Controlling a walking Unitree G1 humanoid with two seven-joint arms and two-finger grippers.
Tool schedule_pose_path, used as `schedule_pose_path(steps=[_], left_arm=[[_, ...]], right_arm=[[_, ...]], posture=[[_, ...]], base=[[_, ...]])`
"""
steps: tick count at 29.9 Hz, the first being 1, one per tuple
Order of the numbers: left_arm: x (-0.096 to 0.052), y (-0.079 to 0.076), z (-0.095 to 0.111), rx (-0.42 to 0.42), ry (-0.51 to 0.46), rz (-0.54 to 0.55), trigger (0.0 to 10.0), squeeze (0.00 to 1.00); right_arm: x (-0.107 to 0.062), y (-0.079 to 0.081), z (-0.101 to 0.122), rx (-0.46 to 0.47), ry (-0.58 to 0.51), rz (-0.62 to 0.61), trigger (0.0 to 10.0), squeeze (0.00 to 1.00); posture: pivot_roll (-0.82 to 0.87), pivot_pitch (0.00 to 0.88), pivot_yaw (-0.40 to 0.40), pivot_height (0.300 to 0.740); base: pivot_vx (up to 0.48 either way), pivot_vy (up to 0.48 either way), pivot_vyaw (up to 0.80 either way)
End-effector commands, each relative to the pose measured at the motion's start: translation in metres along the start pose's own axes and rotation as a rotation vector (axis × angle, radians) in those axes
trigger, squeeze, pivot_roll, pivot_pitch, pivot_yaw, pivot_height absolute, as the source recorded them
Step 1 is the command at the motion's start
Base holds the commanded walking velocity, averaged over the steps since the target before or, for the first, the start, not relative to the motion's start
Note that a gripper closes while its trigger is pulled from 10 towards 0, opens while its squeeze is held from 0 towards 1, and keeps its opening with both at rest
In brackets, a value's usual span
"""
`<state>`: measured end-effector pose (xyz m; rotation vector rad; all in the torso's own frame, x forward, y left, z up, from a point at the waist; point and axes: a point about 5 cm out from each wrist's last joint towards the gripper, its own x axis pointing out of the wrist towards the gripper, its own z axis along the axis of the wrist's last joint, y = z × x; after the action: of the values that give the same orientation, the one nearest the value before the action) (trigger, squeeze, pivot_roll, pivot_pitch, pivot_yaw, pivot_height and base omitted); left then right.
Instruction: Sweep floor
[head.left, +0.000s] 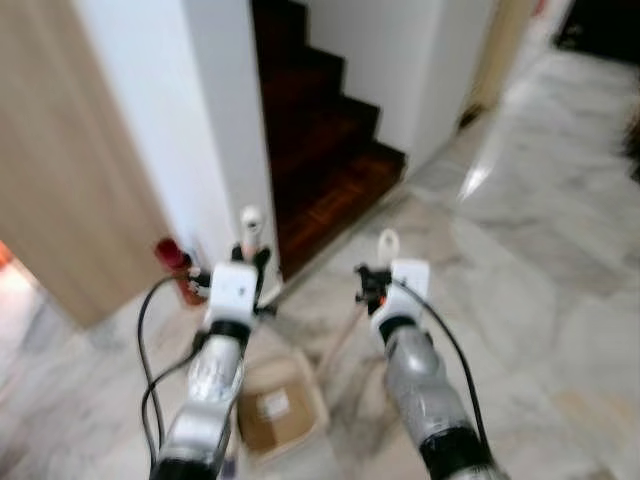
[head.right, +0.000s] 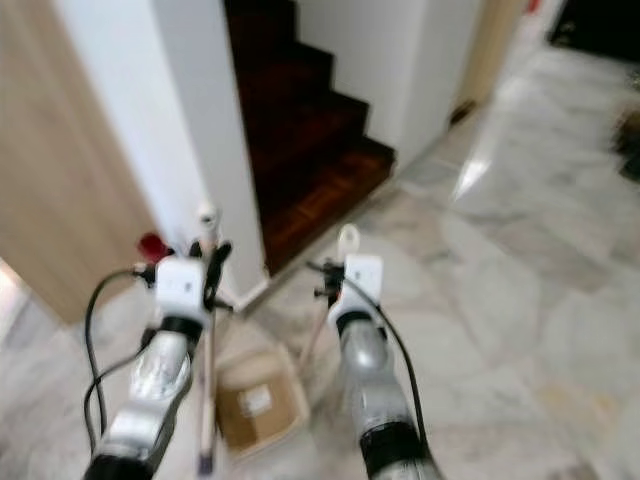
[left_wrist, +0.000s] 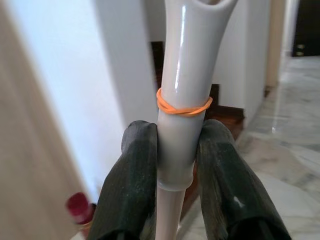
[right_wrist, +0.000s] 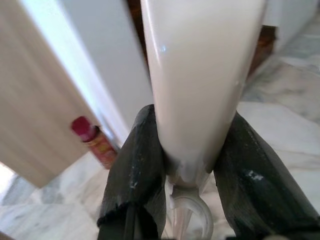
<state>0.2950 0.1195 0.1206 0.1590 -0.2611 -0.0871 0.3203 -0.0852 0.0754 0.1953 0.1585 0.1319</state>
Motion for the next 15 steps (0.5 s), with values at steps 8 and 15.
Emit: schedule_pose_path(steps=[8,15], left_arm=[[0.0031,0.0016,0.0061,-0.001,-0.028,-0.001,10.0,0.00],[0.0032,0.0015,0.0057,0.001,-0.028,-0.005,10.0,0.00]], right_arm=[[0.0039,0.0071,0.0155,0.005,-0.065,0.028,10.0,0.00],[0.0040,0.0073,0.0154,0.009,-0.066,0.030,10.0,0.00]], posture=[[0.13,0.000,-0.031,0.740],[0.13,0.000,-0.028,0.740]], base=[[0.000,0.412,0.80],[0.000,0.404,0.80]])
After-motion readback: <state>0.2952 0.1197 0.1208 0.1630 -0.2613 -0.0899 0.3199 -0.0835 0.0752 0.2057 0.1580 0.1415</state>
